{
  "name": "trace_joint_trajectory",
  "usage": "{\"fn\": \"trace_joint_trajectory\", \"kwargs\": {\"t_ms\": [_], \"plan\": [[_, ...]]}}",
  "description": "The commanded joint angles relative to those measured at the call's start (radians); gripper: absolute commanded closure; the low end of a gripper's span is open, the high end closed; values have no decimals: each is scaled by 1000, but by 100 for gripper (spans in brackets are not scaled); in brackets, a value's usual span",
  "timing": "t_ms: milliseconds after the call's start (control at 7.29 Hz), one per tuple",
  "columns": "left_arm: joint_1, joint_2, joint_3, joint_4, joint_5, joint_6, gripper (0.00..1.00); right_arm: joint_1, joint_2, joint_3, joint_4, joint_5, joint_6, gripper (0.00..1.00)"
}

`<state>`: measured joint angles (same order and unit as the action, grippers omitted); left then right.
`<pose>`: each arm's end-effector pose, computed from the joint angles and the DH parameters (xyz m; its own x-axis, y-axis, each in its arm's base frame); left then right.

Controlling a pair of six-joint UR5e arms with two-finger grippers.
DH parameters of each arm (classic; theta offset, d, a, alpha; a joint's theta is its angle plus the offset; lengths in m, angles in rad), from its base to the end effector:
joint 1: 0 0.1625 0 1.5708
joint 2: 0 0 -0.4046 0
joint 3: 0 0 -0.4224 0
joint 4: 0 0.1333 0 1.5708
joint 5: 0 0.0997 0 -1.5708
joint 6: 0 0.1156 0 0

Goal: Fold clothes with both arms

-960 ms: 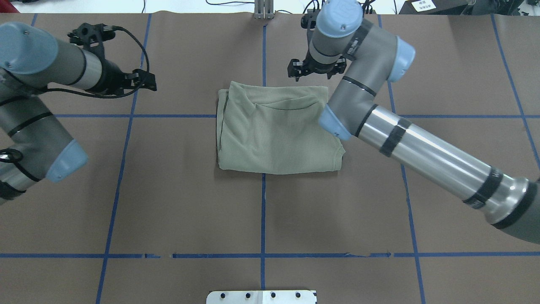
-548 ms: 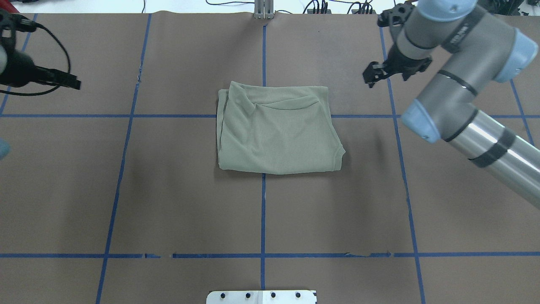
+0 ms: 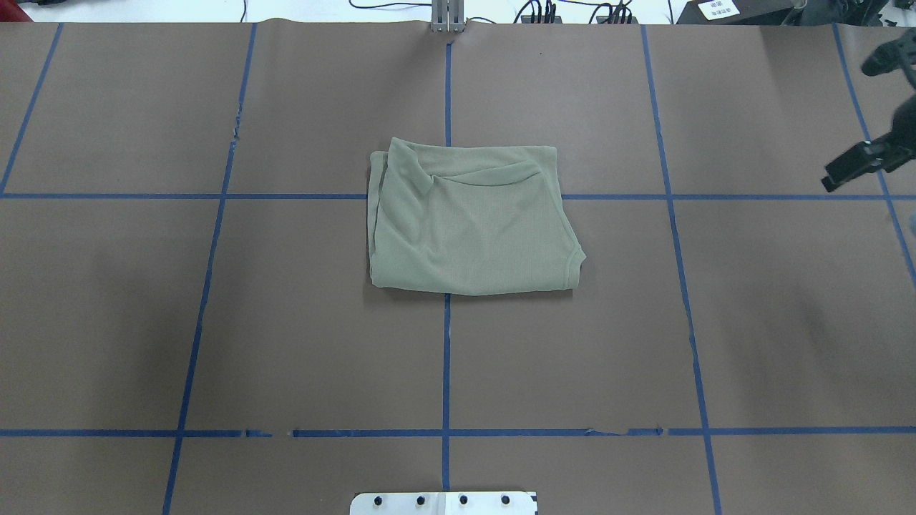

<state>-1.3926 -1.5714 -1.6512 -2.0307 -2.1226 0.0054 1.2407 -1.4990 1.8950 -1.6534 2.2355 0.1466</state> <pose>0.0273 -0.5615 0.5660 0.7894 0.4212 -0.4466 -0.1562 0.8414 0.5173 -0.1169 -0.5325 0.4589 0.7207 -0.2989 0.6255 0.2053 0.9538 0.2193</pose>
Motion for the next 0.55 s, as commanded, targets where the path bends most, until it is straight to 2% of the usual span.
{"fn": "trace_joint_trajectory", "kwargs": {"t_ms": [0,137,411], "plan": [[-75,25,19,76,-43,91,0,124,-185,15,6,33,-233,0],[-72,33,36,66,-75,82,0,143,-193,-34,9,45,-233,0],[-74,37,117,23,-73,91,0,208,-184,-40,9,56,-242,0]]}}
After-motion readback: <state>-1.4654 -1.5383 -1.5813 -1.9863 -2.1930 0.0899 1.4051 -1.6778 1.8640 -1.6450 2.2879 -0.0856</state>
